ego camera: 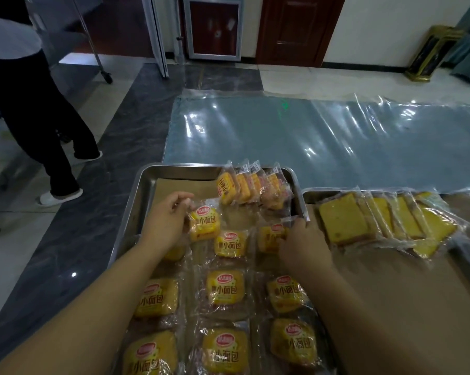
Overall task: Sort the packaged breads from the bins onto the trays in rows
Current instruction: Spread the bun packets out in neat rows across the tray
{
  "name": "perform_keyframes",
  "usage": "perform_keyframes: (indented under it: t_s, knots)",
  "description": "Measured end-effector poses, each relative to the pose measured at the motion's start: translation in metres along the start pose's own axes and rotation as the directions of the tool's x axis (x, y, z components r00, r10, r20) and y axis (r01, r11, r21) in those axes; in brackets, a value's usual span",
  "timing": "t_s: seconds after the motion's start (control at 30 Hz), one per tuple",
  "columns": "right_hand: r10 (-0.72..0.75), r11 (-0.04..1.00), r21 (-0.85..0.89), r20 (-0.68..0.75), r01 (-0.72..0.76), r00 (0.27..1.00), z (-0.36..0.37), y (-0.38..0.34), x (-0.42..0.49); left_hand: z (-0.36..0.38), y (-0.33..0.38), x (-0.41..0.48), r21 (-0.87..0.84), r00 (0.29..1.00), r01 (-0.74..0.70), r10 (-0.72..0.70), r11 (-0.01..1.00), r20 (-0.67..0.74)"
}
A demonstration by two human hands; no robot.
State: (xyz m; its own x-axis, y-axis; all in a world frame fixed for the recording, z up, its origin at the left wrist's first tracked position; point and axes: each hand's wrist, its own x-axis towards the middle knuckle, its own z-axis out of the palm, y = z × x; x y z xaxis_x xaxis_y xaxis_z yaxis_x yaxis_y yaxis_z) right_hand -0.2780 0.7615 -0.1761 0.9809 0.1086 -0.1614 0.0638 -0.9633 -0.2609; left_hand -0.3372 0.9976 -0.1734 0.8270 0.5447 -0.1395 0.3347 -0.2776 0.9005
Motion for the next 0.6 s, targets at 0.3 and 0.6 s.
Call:
perform_keyframes:
  t_s: [0.3,0.6]
  knots:
    - [-0.305,0.948,-0.058,0.106,0.312,0.946,0.019,-0.010,-0.003,-0.022,-0.034,0.030,0.358,0.989,0.016,0.038,0.934,-0.145]
    - [-0.309,0.946,-0.044,0.181,0.321,0.934,0.031,-0.009,0.003,0.001,-0.027,0.010,0.704,0.936,-0.322,0.326,0.633,0.135]
